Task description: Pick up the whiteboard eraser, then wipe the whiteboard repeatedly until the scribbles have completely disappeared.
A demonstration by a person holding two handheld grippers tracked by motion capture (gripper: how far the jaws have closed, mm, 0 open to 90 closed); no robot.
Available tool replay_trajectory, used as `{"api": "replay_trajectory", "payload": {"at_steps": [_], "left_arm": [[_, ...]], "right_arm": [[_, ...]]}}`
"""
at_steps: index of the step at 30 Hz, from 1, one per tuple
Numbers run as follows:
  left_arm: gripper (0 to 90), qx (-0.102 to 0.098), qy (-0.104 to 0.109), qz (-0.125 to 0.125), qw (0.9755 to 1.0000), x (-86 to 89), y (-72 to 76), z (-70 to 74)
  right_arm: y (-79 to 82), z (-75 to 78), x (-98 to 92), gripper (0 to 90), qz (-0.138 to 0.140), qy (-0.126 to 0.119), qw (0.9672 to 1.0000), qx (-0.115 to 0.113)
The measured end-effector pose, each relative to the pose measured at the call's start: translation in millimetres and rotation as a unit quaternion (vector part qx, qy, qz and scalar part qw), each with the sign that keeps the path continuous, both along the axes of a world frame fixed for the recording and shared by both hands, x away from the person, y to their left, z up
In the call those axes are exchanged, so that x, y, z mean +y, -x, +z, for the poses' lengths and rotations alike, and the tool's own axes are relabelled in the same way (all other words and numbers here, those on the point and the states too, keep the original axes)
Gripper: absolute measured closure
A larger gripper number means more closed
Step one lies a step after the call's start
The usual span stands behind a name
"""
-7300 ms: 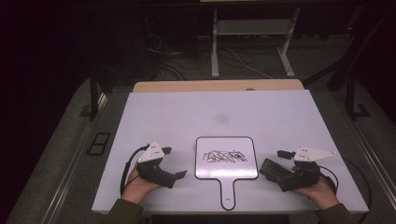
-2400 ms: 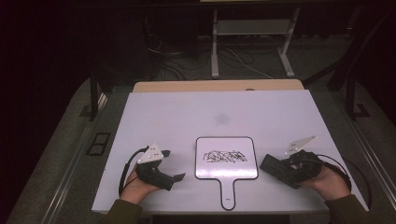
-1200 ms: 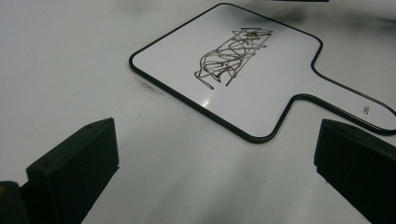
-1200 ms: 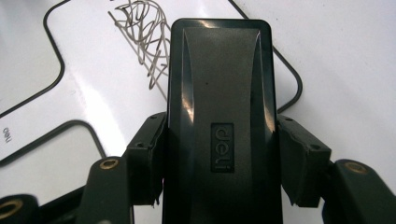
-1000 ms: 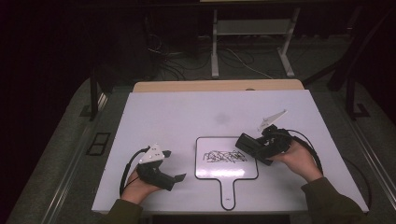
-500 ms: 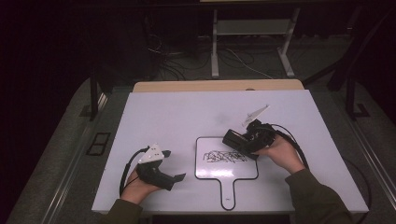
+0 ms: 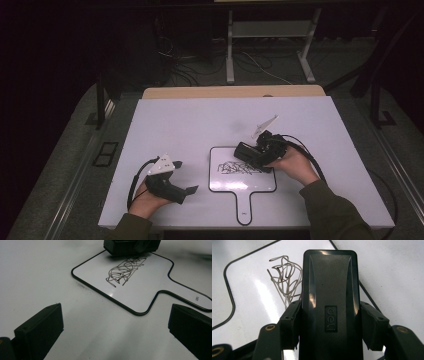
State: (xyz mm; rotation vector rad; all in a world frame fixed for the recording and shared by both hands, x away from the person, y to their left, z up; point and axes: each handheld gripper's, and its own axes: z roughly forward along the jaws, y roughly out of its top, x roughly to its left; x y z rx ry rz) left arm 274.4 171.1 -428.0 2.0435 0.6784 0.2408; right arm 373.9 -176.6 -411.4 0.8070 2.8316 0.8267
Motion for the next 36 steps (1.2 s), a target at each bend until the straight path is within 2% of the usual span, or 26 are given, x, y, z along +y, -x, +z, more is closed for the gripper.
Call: {"api": "replay_trajectory", "payload": {"at_steps": [9, 17, 22, 26, 36], "left_arm": [[0.0, 0.000, 0.001, -0.001, 1.0000, 0.0, 0.1, -0.4], [0.0, 0.002, -0.004, -0.003, 1.0000, -0.1, -0.5, -0.7], [0.0, 0.000, -0.002, -0.002, 1.0000, -0.2, -0.1, -0.7], [0.0, 0.001, -0.002, -0.002, 1.0000, -1.0, -0.1, -1.0], [0.0, 0.001, -0.002, -0.004, 1.0000, -1.1, 0.1, -1.2]], "right_arm": [[3.2, -8.2, 2.9, 38.7, 0.012, 0.008, 0.9999, 0.000], [5.2, -12.9, 4.7, 38.7, 0.026, 0.020, 0.9994, -0.015], [7.1, -12.8, 6.1, 38.7, 0.027, 0.026, 0.9991, -0.020], [9.1, -12.6, 7.8, 38.7, 0.027, 0.022, 0.9993, -0.014], [15.5, -11.8, 16.3, 38.7, 0.046, 0.033, 0.9982, -0.021]]}}
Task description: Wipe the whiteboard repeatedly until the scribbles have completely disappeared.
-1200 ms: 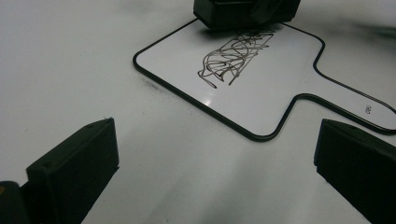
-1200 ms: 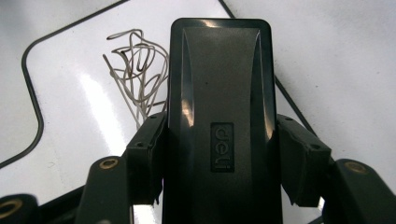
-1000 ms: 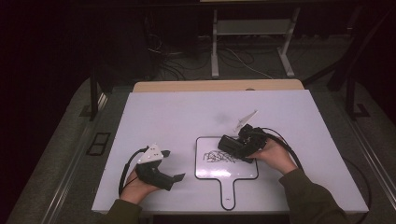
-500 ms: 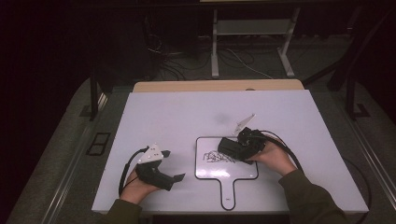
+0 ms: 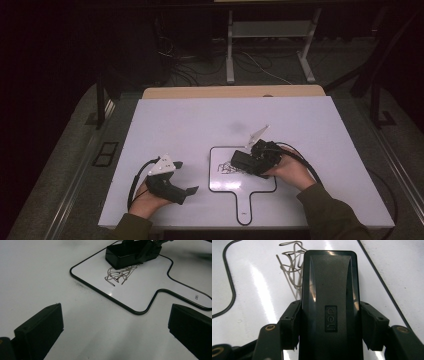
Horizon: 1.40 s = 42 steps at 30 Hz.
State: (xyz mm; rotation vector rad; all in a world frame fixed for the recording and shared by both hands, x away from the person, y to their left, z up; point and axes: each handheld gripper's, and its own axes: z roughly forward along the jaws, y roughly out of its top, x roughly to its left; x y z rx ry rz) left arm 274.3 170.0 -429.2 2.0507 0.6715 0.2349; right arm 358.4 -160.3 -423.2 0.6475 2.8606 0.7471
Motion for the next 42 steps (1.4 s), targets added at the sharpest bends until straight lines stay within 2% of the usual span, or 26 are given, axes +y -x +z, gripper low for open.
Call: {"api": "replay_trajectory", "payload": {"at_steps": [10, 17, 22, 29, 31, 32, 33, 42], "left_arm": [[0.0, 0.000, 0.000, 0.000, 1.0000, 0.2, 0.1, 0.3], [0.0, 0.000, 0.000, 0.000, 1.0000, 0.1, 0.1, 0.3], [0.0, 0.001, 0.000, -0.001, 1.0000, -0.3, 0.3, 0.1], [0.0, 0.002, 0.001, -0.001, 1.0000, -0.3, -0.1, -0.3], [0.0, 0.001, 0.000, -0.001, 1.0000, -0.3, 0.0, -0.2], [0.0, 0.001, 0.000, -0.001, 1.0000, -0.3, 0.0, -0.2], [0.0, 0.002, 0.000, -0.001, 1.0000, -0.3, 0.1, -0.2], [0.0, 0.002, 0.001, 0.000, 1.0000, 0.0, 0.1, -0.2]], "right_arm": [[7.9, 0.6, 8.4, 38.7, 0.017, 0.004, 0.9998, 0.001], [14.0, 1.2, 17.0, 38.7, 0.048, 0.012, 0.9988, -0.004], [18.2, 1.7, 22.2, 38.7, 0.053, 0.014, 0.9985, -0.001], [27.8, 1.7, 35.8, 38.7, 0.090, 0.013, 0.9959, -0.001], [29.0, 1.8, 37.5, 38.7, 0.093, 0.013, 0.9956, -0.001], [30.7, 1.8, 39.3, 38.7, 0.085, 0.011, 0.9963, 0.001], [30.2, 1.9, 39.4, 38.6, 0.094, 0.014, 0.9955, -0.001], [19.6, 2.3, 26.8, 38.6, 0.057, 0.013, 0.9983, 0.004]]}}
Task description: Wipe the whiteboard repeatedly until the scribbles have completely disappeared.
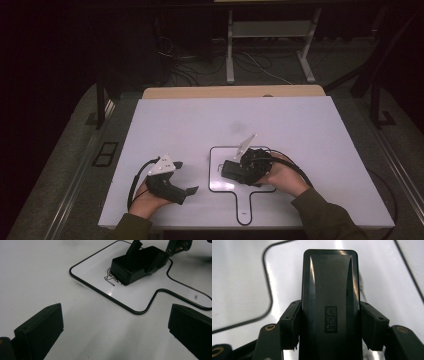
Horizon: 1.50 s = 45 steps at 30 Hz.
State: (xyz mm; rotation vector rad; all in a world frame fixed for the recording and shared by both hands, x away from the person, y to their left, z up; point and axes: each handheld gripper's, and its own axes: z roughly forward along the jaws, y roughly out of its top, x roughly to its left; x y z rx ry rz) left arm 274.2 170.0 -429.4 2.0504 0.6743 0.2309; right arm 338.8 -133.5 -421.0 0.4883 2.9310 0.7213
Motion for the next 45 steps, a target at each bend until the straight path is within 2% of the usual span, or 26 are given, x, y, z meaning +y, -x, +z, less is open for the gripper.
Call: {"api": "replay_trajectory", "payload": {"at_steps": [11, 14, 16, 22, 29, 35, 41, 42, 43, 44, 45], "left_arm": [[0.0, 0.000, 0.002, 0.000, 1.0000, 0.3, 0.0, 0.5], [0.0, 0.000, 0.003, 0.000, 1.0000, -0.2, 0.4, 0.8], [0.0, -0.001, 0.002, -0.001, 1.0000, -0.3, 0.4, 0.9], [0.0, -0.001, 0.002, -0.001, 1.0000, -0.4, 0.3, 0.7], [0.0, -0.002, 0.001, -0.003, 1.0000, -0.5, 0.3, 1.1], [0.0, -0.002, 0.001, -0.003, 1.0000, -0.6, 0.3, 1.2], [0.0, -0.003, 0.000, -0.004, 1.0000, -0.8, 0.4, 1.4], [0.0, -0.003, 0.000, -0.004, 1.0000, -0.9, 0.5, 1.4], [0.0, -0.003, 0.000, -0.004, 1.0000, -1.0, 0.6, 1.4], [0.0, -0.003, 0.000, -0.004, 1.0000, -1.0, 0.6, 1.4], [0.0, -0.003, 0.001, -0.004, 1.0000, -1.1, 0.6, 1.3]], "right_arm": [[-18.3, -0.2, -26.9, 38.7, -0.058, 0.001, 0.9983, 0.000], [-24.5, -0.4, -38.0, 38.7, -0.083, -0.001, 0.9966, 0.000], [-26.6, -0.5, -41.5, 38.7, -0.087, 0.003, 0.9962, -0.005], [-35.1, -0.7, -61.5, 38.7, -0.129, -0.001, 0.9917, 0.000], [-31.9, -0.6, -55.1, 38.7, -0.118, 0.002, 0.9930, -0.001], [-23.5, -1.0, -38.6, 38.7, -0.085, 0.002, 0.9963, -0.003], [-13.3, -0.7, -24.2, 38.7, -0.062, 0.001, 0.9981, -0.001], [-11.7, -0.8, -21.8, 38.7, -0.055, -0.001, 0.9985, -0.001], [-8.5, -0.6, -17.1, 38.7, -0.036, 0.002, 0.9994, -0.002], [-8.5, -0.6, -17.1, 38.7, -0.036, 0.002, 0.9994, -0.002], [-4.1, -0.5, -10.9, 38.7, -0.024, 0.000, 0.9997, 0.000]]}}
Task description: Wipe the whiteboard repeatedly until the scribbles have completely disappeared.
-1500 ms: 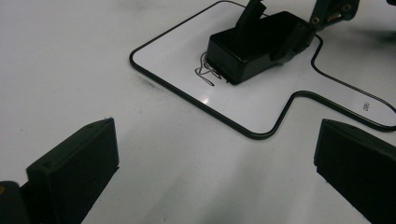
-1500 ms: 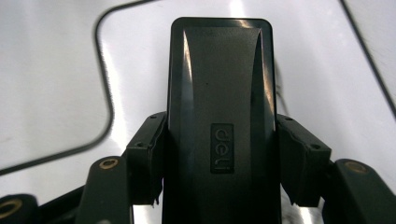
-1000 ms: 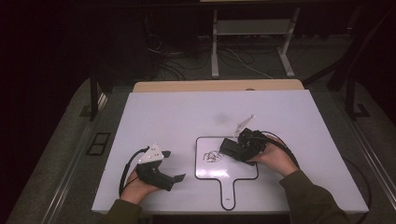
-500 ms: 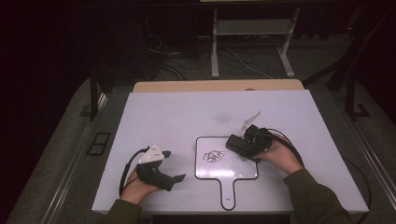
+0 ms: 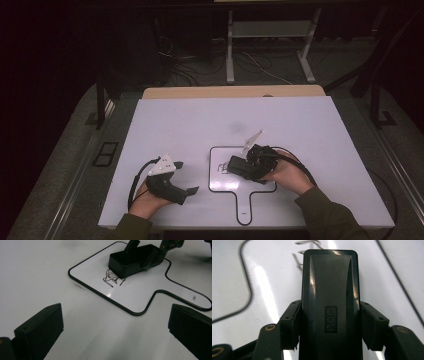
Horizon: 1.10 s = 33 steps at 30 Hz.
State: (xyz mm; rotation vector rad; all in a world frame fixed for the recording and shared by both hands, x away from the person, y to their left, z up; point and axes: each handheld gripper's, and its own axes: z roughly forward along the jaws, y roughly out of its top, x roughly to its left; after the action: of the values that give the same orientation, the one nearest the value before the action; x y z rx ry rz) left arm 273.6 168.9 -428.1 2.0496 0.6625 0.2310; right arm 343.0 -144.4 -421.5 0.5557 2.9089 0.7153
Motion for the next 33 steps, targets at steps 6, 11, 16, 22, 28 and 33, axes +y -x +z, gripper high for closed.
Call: {"api": "replay_trajectory", "payload": {"at_steps": [6, 11, 16, 22, 28, 33], "left_arm": [[0.0, 0.000, 0.000, 0.000, 1.0000, 0.2, 0.2, 0.2], [0.0, -0.001, 0.000, 0.000, 1.0000, 0.5, 0.2, 0.3], [0.0, -0.001, 0.000, 0.000, 1.0000, 0.2, 0.2, 0.3], [0.0, 0.001, 0.000, 0.000, 1.0000, 0.1, 0.3, 0.2], [0.0, 0.002, 0.000, 0.000, 1.0000, -0.1, 0.2, -0.3], [0.0, 0.002, 0.000, 0.000, 1.0000, -0.6, 0.3, -0.2]], "right_arm": [[6.7, 0.6, 10.1, 38.7, 0.013, 0.002, 0.9999, 0.001], [0.9, 0.6, 3.2, 38.7, 0.001, 0.000, 1.0000, 0.005], [-8.7, 0.2, -11.8, 38.7, -0.032, 0.000, 0.9995, 0.002], [-20.2, 0.0, -31.8, 38.7, -0.073, -0.001, 0.9974, 0.003], [-29.8, -0.3, -52.3, 38.7, -0.110, 0.003, 0.9940, -0.002], [-24.2, 0.2, -42.6, 38.7, -0.095, 0.004, 0.9955, 0.004]]}}
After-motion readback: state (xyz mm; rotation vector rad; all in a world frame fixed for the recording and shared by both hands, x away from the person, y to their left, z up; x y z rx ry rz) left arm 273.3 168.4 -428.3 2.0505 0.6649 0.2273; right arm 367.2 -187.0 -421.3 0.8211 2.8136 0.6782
